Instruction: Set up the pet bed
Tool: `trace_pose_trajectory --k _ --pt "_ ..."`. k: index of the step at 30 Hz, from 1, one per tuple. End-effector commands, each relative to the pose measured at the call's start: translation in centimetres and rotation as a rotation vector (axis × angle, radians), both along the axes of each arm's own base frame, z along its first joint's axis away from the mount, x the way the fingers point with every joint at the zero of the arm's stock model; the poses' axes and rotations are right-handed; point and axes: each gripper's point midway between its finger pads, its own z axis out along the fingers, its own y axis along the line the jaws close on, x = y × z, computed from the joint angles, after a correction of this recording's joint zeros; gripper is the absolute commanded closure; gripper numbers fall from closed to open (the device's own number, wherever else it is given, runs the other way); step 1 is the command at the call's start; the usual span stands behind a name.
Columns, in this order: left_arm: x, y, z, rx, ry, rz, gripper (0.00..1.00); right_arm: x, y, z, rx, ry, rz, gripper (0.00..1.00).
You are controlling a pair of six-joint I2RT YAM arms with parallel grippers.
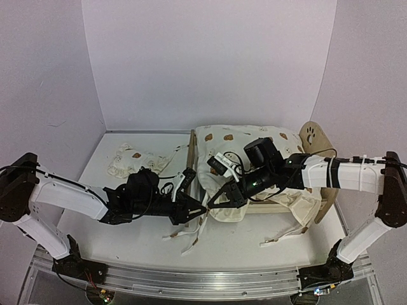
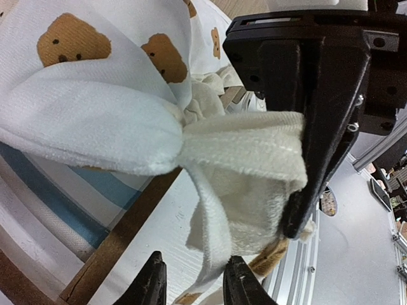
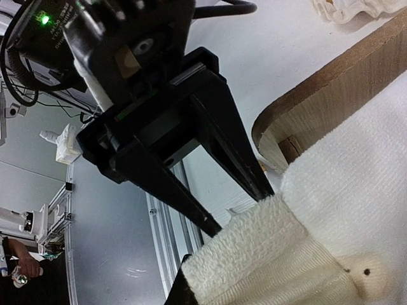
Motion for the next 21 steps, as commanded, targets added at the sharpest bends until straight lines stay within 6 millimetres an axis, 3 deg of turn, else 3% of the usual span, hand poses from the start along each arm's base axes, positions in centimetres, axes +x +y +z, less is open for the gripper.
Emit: trace_pose_trajectory --k 1,6,8,9,12,17,21 --pt "1.4 -1.2 3.0 -0.065 -0.104 0.028 0.71 -0.2 0.5 4.3 0.106 -0.069 0.042 1.0" --pt "1.1 -2.0 2.4 -0.054 -0.093 -0.001 0.66 -0.2 0.5 5.0 0.117 -0.082 0.037 1.0" --pt "1.5 -2.0 2.3 -0.04 -0.118 0.014 0.7 -0.1 0.4 5.2 0.12 -0.089 0.032 1.0" --pt "1.8 -1.9 2.8 -0.029 -0.15 0.028 0.76 -0.2 0.3 5.3 0.122 -0.093 0.031 1.0" --pt "3.8 -0.6 5.3 0.051 -0.279 0.124 0.96 0.1 0.0 5.2 0.108 -0.101 0.008 1.0" --pt "6.2 1.5 10.9 0.098 -0.432 0.266 1.0 0.1 -1.2 4.0 0.08 -0.101 -0.025 1.0" --pt "7.9 2.4 14.1 0.12 -0.55 0.363 1.0 0.3 -1.8 3.5 0.067 -0.107 -0.055 1.0"
